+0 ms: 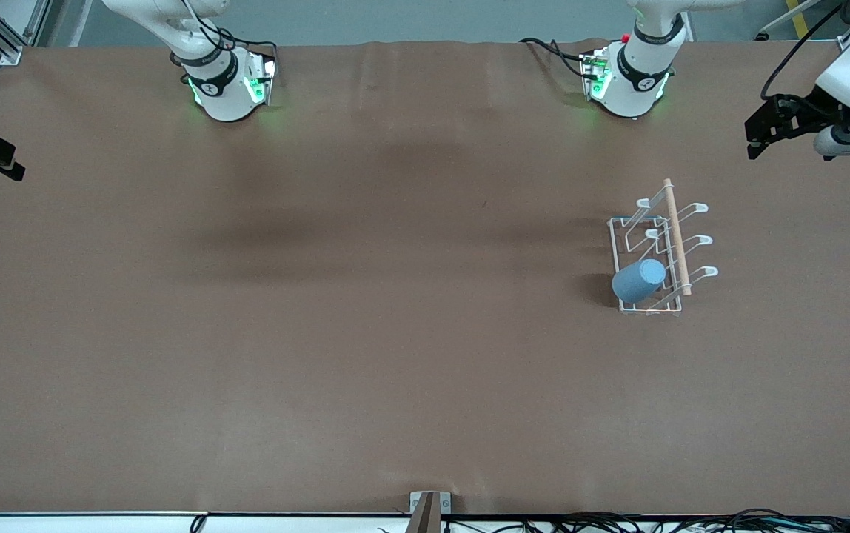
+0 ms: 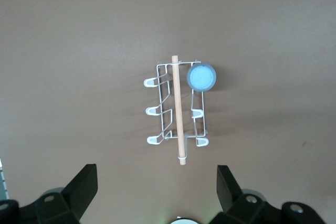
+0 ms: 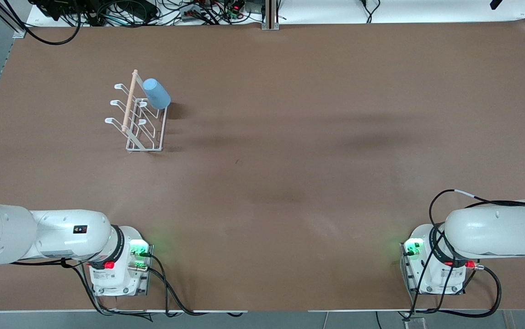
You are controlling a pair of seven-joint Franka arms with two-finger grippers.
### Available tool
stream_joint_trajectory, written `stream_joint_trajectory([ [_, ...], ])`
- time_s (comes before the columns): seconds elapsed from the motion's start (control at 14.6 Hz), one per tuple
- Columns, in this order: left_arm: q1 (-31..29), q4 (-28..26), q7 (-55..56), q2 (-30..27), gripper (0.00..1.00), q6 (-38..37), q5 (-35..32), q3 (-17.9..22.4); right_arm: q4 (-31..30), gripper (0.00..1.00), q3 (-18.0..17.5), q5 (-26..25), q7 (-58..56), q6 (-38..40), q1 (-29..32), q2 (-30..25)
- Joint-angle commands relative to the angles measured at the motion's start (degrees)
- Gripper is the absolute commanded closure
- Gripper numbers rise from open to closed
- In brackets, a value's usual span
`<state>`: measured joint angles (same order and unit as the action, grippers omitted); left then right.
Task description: Hang cup on cup holder
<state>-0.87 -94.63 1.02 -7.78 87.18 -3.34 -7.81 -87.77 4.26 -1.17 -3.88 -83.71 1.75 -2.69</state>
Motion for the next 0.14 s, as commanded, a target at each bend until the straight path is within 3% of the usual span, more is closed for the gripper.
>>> stream_joint_trajectory([
  [0.0,-0.45,3.04,0.30,2.33,0.00,-0.08,1.75,-0.10,0.05,0.00,-0.31,-1.11,0.19,-0.13,0.36,0.05],
  [0.07,-0.54,2.96,0.30,2.33,0.00,-0.08,1.75,-0.02,0.14,0.00,-0.31,-1.11,0.19,-0.13,0.27,0.31],
])
